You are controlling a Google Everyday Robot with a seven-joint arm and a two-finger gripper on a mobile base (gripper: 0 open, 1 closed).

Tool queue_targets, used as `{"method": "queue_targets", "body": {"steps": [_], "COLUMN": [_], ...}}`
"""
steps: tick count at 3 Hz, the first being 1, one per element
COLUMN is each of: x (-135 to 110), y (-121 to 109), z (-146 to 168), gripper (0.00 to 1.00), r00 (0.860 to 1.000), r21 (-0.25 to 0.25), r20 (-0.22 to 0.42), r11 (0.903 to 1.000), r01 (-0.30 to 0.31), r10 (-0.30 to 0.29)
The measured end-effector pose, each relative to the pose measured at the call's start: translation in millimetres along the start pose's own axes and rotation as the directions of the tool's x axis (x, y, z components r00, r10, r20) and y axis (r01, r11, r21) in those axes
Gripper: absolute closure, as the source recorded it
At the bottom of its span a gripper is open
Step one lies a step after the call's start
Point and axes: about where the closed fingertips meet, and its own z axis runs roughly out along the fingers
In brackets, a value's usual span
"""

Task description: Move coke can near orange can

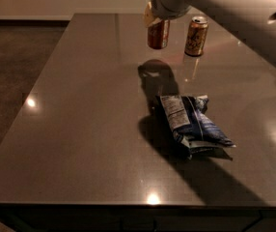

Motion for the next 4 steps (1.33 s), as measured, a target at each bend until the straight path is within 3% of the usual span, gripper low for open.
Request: {"method": "queue_targets", "body": {"steps": [1,3,4], "x": [3.3,28.2,42.8], "y": [-25.6,-62.5,-76.8], "z": [1.6,2.1,8.3], "gripper": [1.00,1.00,1.00], "r00": [0.999,0.990,0.990], "r21": [-0.041,-0.051,-0.065], "r20": [-0.006,-0.052,-0.065], "r11": [0.9986,0.9904,0.9905], "r01": [0.035,0.128,0.121], "r10": [-0.035,-0.131,-0.125]}}
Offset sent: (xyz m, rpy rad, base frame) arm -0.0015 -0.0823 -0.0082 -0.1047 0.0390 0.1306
